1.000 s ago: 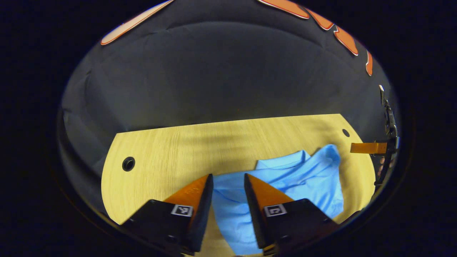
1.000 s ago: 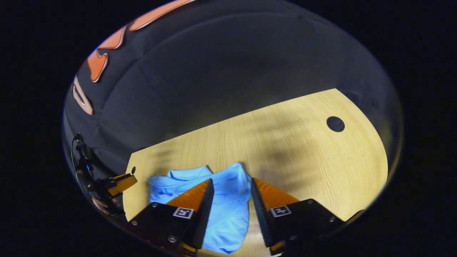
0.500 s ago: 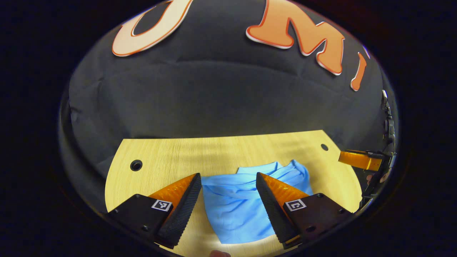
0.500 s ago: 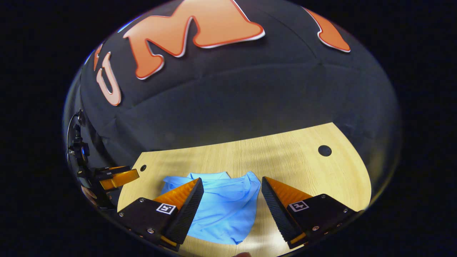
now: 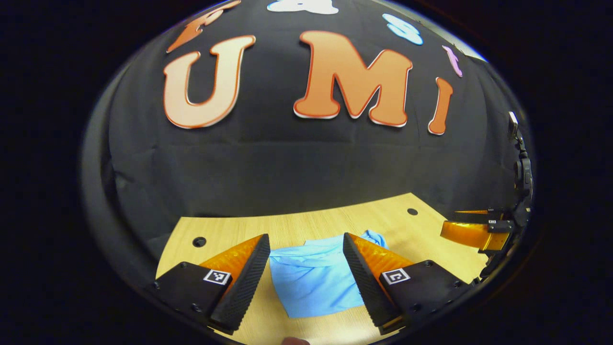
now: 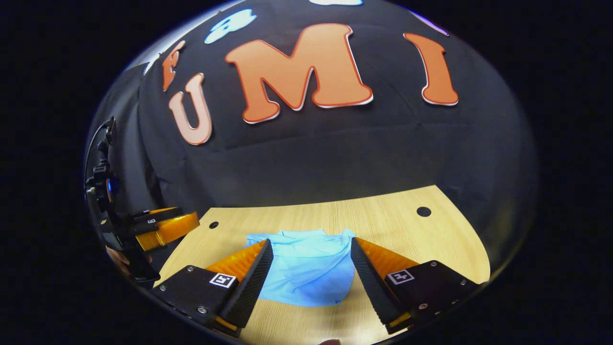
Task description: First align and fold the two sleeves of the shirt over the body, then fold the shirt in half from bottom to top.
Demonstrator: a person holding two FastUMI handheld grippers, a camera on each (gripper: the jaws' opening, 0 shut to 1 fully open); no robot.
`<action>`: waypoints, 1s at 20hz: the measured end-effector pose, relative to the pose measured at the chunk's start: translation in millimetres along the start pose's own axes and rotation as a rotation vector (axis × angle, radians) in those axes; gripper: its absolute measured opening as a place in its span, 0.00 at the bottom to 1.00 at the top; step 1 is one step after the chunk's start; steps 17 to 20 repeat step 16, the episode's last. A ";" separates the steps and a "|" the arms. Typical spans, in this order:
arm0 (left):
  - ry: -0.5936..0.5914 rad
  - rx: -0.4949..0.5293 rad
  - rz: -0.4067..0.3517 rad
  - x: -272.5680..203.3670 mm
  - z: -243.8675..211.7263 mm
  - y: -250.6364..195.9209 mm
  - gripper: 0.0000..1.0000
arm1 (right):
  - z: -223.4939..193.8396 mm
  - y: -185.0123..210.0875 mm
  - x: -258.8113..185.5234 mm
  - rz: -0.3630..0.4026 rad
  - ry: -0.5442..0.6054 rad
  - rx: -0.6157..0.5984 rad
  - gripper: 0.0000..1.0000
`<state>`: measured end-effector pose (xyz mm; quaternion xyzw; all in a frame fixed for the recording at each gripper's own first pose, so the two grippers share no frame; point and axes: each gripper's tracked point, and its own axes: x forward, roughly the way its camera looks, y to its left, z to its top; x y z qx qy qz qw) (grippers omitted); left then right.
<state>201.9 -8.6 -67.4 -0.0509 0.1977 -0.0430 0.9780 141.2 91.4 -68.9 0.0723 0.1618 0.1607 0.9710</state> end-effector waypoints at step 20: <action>-0.298 0.055 0.252 -200.6 0.9 -46.8 0.98 | -1.5 36.8 -132.8 0.186 -0.240 -0.157 0.98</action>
